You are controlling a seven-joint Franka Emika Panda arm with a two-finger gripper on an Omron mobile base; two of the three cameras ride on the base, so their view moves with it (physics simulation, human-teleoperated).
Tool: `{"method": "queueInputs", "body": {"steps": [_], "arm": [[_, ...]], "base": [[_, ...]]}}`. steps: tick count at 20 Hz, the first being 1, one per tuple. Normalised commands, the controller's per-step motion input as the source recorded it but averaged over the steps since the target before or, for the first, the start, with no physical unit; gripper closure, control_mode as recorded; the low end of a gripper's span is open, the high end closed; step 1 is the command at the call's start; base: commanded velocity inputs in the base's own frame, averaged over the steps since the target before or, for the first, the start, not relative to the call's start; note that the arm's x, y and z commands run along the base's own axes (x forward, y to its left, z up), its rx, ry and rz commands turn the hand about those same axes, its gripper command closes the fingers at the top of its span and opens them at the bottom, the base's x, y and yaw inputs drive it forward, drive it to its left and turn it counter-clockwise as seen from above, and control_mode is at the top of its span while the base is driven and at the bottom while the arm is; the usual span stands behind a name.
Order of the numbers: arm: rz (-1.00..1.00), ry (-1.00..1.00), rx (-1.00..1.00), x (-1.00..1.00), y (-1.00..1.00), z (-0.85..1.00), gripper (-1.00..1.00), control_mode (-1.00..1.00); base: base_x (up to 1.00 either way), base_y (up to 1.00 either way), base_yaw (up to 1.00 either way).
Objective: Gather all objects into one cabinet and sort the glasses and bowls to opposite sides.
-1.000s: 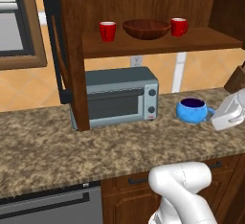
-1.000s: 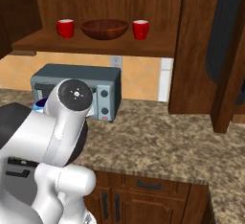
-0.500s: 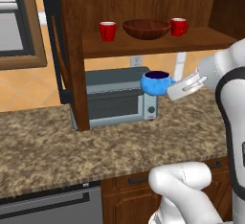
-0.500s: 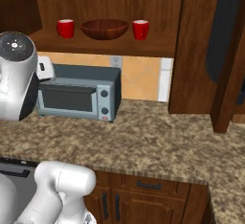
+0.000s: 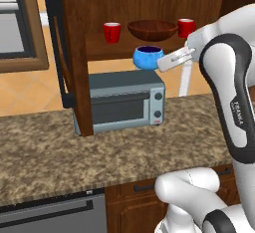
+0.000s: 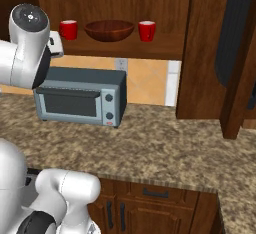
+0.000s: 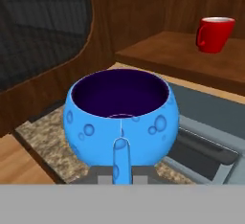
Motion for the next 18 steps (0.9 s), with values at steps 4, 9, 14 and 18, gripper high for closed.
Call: {"method": "queueInputs", "body": {"steps": [4, 9, 14, 18], "arm": [[0.00, -0.09, 0.01, 0.28, 0.29, 0.08, 1.00, -1.00], [-0.02, -0.01, 0.00, 0.29, 0.15, 0.38, 1.00, -1.00], [0.00, 0.06, 0.04, 0.41, 0.04, 0.28, 1.00, -1.00], [0.00, 0.05, 0.00, 0.61, 0.22, -0.10, 1.00, -1.00]], "base": [[0.00, 0.00, 0.00], [0.00, 0.00, 0.00], [0.00, 0.00, 0.00], [0.00, 0.00, 0.00]]}}
